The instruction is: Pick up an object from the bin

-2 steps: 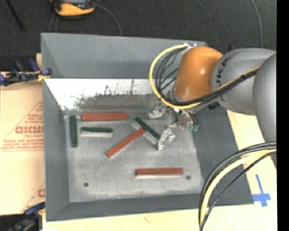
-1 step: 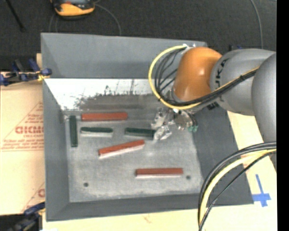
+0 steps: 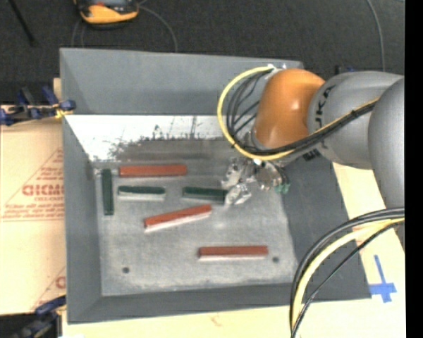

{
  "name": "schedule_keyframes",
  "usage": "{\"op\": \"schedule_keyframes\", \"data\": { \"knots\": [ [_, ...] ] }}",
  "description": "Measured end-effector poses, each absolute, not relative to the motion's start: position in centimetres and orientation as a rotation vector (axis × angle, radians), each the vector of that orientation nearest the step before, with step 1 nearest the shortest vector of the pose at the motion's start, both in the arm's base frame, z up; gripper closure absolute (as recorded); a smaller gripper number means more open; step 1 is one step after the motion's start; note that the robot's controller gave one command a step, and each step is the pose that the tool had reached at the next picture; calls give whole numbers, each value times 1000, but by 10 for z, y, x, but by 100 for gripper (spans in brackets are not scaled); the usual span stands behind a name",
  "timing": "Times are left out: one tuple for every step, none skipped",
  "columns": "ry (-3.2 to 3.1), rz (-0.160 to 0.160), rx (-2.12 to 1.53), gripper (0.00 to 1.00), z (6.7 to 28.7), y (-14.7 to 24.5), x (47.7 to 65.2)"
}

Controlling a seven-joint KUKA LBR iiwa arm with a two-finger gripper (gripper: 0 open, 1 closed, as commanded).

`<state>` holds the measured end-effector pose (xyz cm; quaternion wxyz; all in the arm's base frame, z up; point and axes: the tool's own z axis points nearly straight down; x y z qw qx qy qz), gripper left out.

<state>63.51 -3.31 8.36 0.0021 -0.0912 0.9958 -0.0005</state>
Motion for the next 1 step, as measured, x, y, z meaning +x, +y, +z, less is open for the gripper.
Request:
{"op": "schedule_keyframes", "data": {
  "knots": [
    [3117,-4,-261,100,277,-28,632]
  ]
}}
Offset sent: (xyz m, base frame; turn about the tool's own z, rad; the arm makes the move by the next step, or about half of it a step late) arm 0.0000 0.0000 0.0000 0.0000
